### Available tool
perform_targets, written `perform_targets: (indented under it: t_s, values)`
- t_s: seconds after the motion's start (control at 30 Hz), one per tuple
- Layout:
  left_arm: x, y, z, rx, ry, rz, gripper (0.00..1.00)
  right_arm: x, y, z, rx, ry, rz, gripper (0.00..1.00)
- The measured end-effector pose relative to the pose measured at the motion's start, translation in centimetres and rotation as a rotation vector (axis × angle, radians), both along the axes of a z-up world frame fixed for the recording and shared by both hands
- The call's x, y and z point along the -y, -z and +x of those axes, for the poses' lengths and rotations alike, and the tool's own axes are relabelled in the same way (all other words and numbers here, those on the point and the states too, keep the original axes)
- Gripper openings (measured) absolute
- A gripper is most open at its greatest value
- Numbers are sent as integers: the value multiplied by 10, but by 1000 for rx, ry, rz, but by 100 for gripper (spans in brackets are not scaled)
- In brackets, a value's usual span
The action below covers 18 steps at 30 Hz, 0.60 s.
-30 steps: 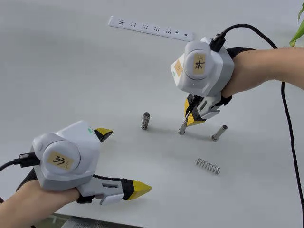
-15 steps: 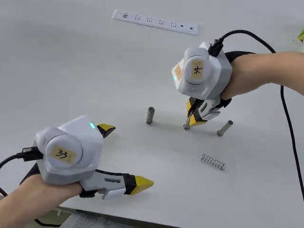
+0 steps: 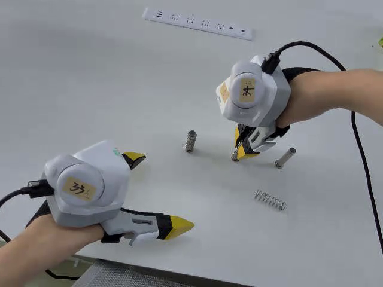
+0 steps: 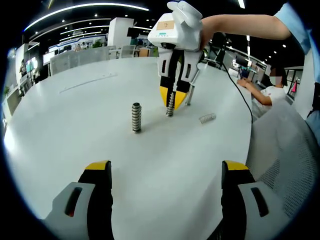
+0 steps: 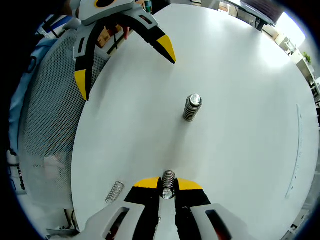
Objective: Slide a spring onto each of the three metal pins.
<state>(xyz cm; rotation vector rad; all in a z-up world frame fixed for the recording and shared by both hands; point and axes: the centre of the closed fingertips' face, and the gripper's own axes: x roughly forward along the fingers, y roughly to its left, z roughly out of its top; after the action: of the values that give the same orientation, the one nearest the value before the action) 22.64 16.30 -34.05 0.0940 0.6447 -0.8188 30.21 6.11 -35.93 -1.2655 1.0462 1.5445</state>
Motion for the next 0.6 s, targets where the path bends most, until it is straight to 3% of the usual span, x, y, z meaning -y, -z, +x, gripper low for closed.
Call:
perform_targets:
  t_s: [0.6]
  values:
    - [0, -1, -2, -1, -1, -6, 89, -4, -8, -12, 3, 14, 8, 7]
